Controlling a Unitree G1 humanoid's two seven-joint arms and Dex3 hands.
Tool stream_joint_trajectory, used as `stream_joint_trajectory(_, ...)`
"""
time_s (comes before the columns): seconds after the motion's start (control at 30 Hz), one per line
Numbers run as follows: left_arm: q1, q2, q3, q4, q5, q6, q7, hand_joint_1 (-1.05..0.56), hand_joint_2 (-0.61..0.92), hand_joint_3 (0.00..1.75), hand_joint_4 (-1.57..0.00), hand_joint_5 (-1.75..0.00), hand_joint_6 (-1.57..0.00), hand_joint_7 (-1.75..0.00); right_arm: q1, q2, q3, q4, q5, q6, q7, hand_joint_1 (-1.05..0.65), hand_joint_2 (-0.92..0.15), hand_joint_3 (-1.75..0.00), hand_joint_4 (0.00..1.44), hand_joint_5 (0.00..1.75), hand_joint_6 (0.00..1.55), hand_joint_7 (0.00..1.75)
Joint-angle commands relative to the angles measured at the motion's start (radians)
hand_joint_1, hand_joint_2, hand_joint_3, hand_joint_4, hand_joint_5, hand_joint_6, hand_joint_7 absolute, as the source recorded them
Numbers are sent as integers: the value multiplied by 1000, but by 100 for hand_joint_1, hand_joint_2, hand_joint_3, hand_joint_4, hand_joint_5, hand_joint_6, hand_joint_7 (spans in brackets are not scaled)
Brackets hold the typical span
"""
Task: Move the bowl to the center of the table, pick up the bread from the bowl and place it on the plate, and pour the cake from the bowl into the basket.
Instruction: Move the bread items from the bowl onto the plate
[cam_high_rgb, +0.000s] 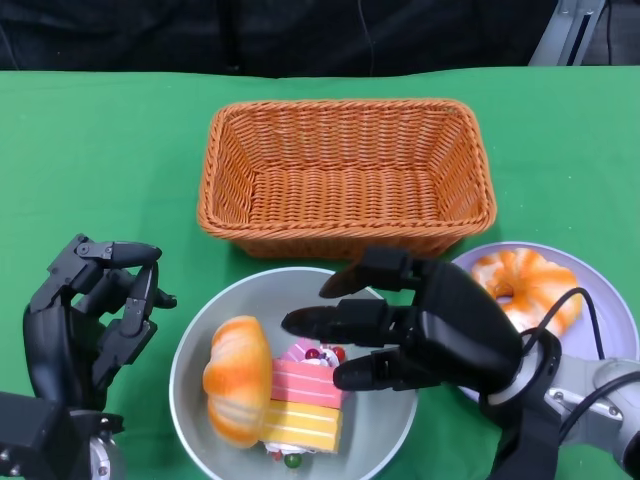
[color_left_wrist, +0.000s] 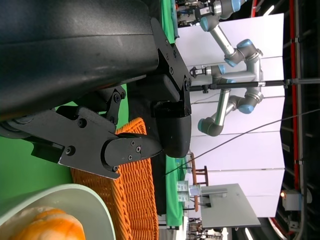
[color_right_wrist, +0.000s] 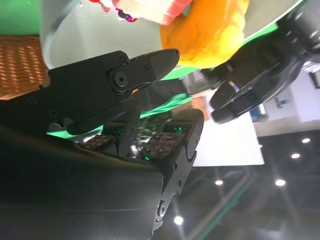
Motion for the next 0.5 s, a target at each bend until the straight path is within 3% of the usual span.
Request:
stream_joint_trajectory(0.03,-5,9,1,-16,-22,12,-10,-20,81,57,-81,-151,-83,-116,-35,-16,35,18,-25,-3,-57,-53,-81,0,58,59,72,0)
stream_joint_trajectory(0.5,-19,0,4,-5,-80,25,-53,-20,80,58,-79,-151,-82,-120,-118,24,145,79,-58,-26,-175,-59,-83,0,60,48,71,0)
